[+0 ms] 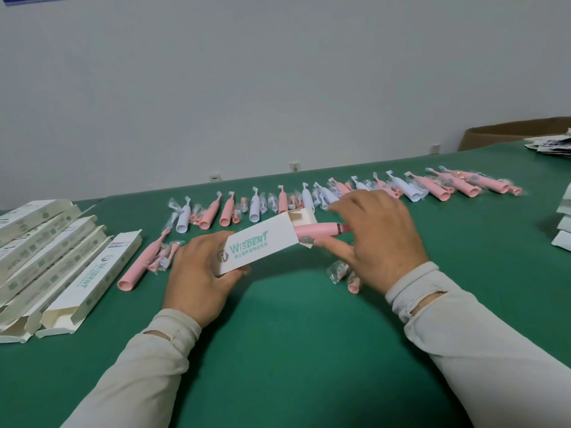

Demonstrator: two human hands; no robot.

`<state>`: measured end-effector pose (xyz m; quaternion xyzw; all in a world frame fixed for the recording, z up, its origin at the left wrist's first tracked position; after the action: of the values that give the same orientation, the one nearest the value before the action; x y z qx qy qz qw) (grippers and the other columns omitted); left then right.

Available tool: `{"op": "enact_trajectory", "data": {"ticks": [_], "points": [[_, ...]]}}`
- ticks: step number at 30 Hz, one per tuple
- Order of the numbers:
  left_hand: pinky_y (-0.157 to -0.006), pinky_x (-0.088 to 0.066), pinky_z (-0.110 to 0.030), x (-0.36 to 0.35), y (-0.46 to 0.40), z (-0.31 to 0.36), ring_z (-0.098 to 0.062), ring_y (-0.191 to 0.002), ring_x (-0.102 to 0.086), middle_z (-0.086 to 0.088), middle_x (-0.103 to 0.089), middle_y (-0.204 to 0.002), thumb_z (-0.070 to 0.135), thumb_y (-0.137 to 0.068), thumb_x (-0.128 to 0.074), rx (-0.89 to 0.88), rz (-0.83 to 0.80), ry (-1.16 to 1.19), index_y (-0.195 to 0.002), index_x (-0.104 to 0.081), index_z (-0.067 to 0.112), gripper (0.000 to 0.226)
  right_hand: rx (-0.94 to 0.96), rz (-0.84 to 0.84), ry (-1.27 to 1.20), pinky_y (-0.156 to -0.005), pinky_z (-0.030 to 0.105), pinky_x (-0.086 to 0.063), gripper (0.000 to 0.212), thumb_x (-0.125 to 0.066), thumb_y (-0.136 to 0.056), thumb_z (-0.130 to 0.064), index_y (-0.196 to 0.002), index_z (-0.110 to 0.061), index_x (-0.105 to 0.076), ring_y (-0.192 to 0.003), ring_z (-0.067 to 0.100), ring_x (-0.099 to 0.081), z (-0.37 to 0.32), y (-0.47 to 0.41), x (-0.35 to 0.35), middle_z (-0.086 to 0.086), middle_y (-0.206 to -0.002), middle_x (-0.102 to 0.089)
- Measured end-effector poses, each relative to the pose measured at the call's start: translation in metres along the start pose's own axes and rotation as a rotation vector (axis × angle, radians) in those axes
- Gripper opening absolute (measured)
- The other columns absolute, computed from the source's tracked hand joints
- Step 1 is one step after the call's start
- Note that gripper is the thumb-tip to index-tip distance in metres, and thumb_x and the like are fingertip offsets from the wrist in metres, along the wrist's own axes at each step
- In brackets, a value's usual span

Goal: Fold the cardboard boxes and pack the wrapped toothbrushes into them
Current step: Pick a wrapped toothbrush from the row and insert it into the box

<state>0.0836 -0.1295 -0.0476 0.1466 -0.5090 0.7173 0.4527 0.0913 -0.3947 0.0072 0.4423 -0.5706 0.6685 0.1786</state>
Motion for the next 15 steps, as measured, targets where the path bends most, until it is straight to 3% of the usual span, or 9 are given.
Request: {"op": "enact_trajectory", "data": {"ticks": [3,7,9,11,15], "points": [[-0.093,-0.028,-0.03,0.004,0.0,0.001,-0.01,-0.105,-0.043,0.017,-0.054,-0.111,0.024,-0.072,-0.087,0.01,0.046,0.0,-0.125,-0.063,0.029,0.058,-0.114,-0.011,-0.057,-0.091,0.04,-0.044,0.062,-0.047,-0.086,-0.065,-0.127,-0.021,-0.059,-0.107,0.025,-0.054,0.019,0.0,0.002,0.001,-0.12,-0.058],[-0.095,-0.031,-0.035,0.009,0.001,-0.002,-0.012,-0.104,-0.042,0.016,-0.052,-0.106,0.022,-0.072,-0.087,0.065,0.08,0.009,-0.125,-0.064,0.025,0.058,-0.22,-0.019,-0.326,-0.088,0.034,-0.049,0.029,-0.059,-0.097,-0.032,-0.124,-0.024,-0.061,-0.096,0.017,-0.057,0.038,0.002,-0.008,-0.005,-0.113,-0.057],[-0.095,-0.03,-0.035,0.009,0.001,-0.003,-0.018,-0.106,-0.046,0.013,-0.054,-0.107,0.022,-0.072,-0.088,0.071,0.083,0.0,-0.125,-0.064,0.024,0.058,-0.261,-0.013,-0.466,-0.079,0.019,-0.043,0.021,-0.058,-0.098,-0.021,-0.117,-0.023,-0.066,-0.089,0.012,-0.056,0.04,0.004,-0.014,-0.008,-0.101,-0.059],[-0.096,-0.028,-0.033,0.008,0.002,-0.002,-0.023,-0.112,-0.049,0.005,-0.061,-0.113,0.022,-0.072,-0.088,0.066,0.08,-0.018,-0.125,-0.064,0.024,0.058,-0.301,-0.003,-0.566,-0.073,0.009,-0.038,0.02,-0.059,-0.098,-0.02,-0.115,-0.025,-0.066,-0.086,0.008,-0.059,0.04,0.005,-0.02,-0.01,-0.096,-0.064],[-0.097,-0.027,-0.034,0.007,0.001,-0.006,-0.028,-0.119,-0.047,-0.004,-0.061,-0.124,0.023,-0.073,-0.087,0.093,0.057,-0.035,-0.127,-0.063,0.025,0.059,-0.358,0.03,-0.719,-0.062,0.01,-0.045,0.012,-0.063,-0.094,-0.019,-0.099,-0.03,-0.064,-0.073,0.005,-0.062,0.04,0.006,-0.025,-0.011,-0.084,-0.069]]}}
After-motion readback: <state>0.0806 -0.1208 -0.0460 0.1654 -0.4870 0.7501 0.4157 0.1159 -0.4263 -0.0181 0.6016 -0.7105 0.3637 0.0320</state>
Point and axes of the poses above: each hand's wrist, its own y-axis away from the middle knuckle, its own x-axis out of the back of the hand, z = x × y, the point moved 7 cm from there along -y, towards the middle knuckle
